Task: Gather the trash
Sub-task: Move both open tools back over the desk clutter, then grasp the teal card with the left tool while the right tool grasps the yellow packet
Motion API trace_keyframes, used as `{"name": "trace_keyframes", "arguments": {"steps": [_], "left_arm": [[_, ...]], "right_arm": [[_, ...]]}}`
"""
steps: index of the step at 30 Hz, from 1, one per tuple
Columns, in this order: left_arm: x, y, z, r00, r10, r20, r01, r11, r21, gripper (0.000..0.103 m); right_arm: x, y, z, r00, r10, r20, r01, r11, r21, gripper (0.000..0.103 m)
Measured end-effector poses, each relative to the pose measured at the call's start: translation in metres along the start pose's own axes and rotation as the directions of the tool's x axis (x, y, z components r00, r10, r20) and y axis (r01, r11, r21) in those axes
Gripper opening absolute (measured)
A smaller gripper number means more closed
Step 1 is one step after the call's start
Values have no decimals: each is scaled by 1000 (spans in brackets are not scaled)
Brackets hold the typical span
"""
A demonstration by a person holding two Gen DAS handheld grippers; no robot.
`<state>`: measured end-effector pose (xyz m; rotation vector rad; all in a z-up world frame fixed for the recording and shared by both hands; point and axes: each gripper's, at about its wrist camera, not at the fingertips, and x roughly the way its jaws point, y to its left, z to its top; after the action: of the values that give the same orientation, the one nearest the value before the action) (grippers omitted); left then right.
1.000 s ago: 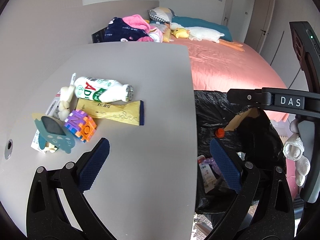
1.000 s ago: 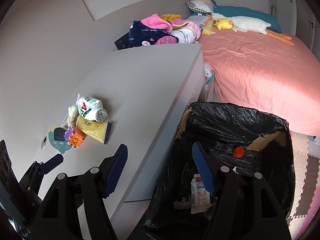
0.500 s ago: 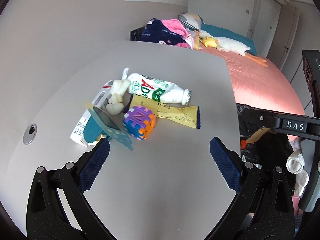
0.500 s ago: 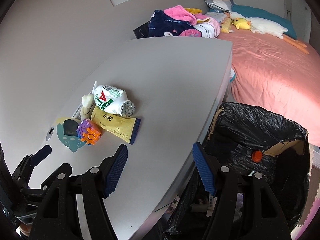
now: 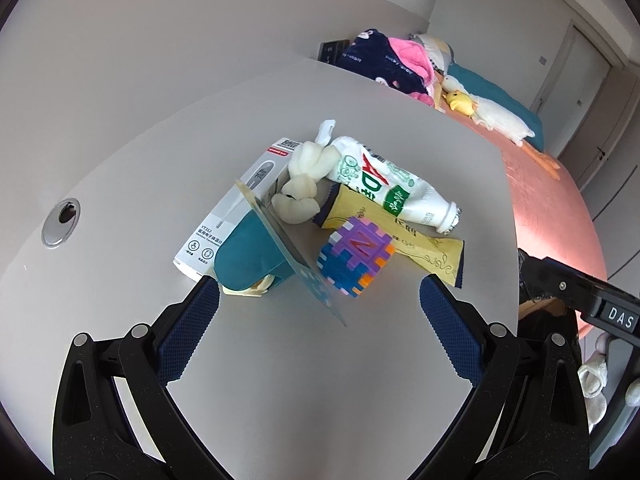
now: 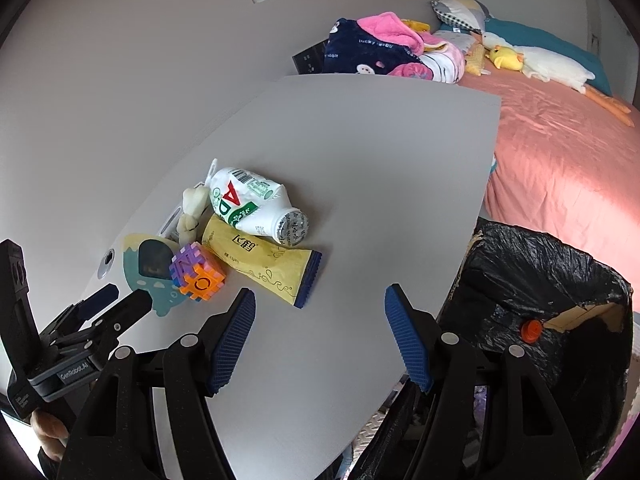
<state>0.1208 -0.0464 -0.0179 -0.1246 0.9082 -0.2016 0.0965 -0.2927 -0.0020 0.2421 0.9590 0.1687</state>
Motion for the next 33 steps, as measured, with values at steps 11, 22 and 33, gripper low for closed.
{"name": "trace_keyframes", "arguments": {"steps": [11, 22, 33], "left_arm": [[30, 27, 12, 997, -42, -67, 32, 989, -142, 97], [53, 47, 20, 988, -105, -110, 80, 974, -213, 88], [50, 70, 23, 969, -230, -93, 193, 935, -296, 61]], "right_arm": [[18, 23, 2, 1000, 9, -20, -10, 997, -71, 68], [55, 52, 10, 997, -5, -83, -9, 985, -171, 68], [84, 73, 15, 992, -31, -119, -1, 967, -257, 64]]}}
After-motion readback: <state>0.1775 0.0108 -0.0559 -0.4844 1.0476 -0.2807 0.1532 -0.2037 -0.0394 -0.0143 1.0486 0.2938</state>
